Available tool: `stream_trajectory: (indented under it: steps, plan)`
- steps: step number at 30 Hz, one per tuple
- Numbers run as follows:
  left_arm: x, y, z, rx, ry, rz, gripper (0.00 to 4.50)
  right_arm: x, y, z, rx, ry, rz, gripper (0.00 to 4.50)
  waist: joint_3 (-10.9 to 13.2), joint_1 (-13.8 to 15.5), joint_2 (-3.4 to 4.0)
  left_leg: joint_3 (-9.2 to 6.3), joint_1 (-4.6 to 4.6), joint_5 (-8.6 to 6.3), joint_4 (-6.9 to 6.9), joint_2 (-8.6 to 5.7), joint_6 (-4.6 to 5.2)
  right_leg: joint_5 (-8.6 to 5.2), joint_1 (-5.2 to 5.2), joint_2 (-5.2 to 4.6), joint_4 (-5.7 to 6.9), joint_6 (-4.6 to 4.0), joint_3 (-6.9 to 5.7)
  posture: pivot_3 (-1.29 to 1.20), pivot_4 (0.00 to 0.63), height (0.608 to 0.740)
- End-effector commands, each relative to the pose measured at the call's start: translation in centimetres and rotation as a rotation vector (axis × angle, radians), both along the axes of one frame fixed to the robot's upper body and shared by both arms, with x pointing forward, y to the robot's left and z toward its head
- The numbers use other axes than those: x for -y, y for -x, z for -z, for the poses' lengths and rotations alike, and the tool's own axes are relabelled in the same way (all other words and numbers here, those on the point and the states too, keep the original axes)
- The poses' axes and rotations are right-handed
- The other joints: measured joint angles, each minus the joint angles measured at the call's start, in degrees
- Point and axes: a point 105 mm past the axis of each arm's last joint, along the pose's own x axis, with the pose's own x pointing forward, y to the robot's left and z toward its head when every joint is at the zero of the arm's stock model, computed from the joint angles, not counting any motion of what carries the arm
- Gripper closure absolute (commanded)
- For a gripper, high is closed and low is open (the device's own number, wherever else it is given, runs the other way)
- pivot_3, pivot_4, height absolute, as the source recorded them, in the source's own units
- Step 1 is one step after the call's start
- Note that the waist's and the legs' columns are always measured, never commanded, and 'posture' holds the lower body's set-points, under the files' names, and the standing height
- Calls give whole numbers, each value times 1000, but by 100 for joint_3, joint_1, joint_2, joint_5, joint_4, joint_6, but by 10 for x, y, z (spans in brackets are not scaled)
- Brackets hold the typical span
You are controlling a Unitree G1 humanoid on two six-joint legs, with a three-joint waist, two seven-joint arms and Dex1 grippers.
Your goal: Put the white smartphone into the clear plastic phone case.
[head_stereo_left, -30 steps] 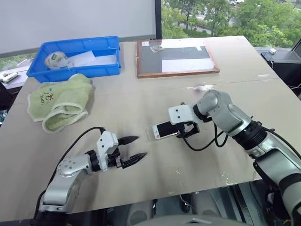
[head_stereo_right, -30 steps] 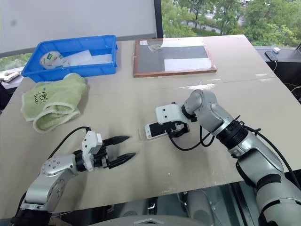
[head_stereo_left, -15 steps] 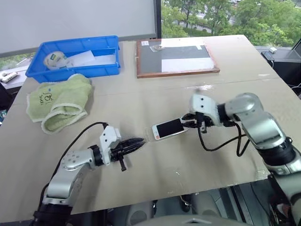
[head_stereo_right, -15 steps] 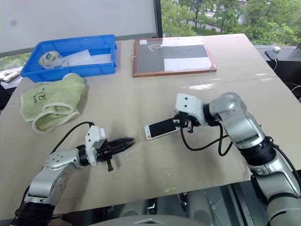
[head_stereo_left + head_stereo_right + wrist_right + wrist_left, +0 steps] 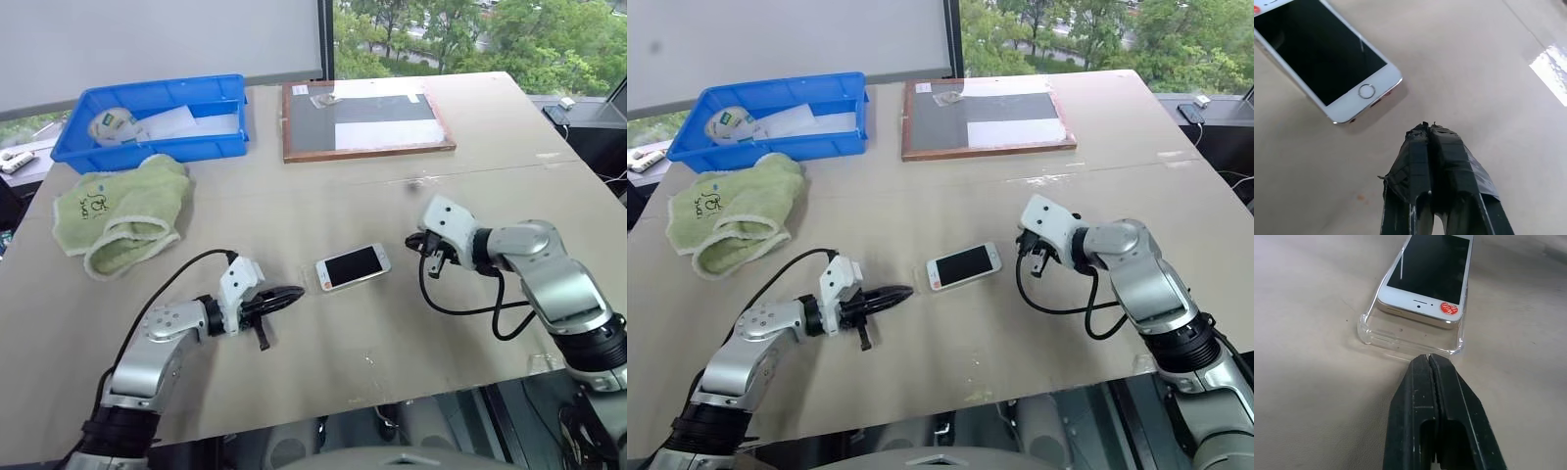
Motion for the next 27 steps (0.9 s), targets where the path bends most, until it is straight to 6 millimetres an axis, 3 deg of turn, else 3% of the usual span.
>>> stream_trajectory:
  steps: [1,9,19,27]
  plan:
    - [-6,-1,3,-15,-70,-35,4500,-8,1,-4,25,-21,-23,4423,0,-2,0,0,1,0,0,0,0,0,0,1,0,0,1,0,150,740]
    - [11,-8,1,-28,-38,-106,4500,-32,4,11,-22,-48,-93,4423,0,38,0,0,9,1,0,0,1,0,8,2,1,1,3,0,150,740]
    - [1,-26,-7,-4,-46,-163,4500,-80,9,16,-14,-112,-202,4423,-2,97,-1,-3,17,1,2,-1,2,5,11,5,6,-5,3,0,150,740]
    - [2,-37,-13,18,-36,-160,4500,-84,6,16,-24,-161,-187,4423,-2,107,-2,11,12,2,1,-3,1,5,9,6,0,-5,14,0,150,740]
